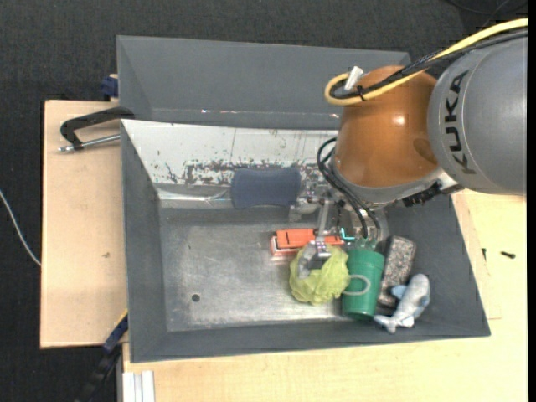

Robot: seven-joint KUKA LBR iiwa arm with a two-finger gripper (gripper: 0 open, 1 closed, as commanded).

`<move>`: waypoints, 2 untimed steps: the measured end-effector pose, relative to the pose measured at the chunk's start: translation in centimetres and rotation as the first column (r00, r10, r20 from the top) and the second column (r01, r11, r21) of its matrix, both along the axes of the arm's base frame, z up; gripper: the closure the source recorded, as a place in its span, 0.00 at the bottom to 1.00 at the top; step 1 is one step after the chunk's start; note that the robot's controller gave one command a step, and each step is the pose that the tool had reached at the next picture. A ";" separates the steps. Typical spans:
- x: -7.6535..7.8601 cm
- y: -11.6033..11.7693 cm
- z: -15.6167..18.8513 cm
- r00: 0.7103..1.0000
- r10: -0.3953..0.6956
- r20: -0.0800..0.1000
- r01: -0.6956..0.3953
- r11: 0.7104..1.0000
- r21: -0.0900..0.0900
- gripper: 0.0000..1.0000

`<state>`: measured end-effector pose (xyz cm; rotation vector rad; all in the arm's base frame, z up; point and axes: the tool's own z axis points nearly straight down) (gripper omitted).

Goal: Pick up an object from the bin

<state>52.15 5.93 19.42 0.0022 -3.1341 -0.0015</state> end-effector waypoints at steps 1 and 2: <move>0.2 0.0 0.4 1.000 -0.001 0.009 0.001 1.000 0.001 0.00; 2.9 -0.8 -3.7 1.000 0.000 0.017 0.000 1.000 0.002 0.00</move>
Offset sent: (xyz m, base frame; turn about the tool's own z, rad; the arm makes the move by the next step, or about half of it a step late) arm 0.0660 -0.0228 -0.1163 -0.0011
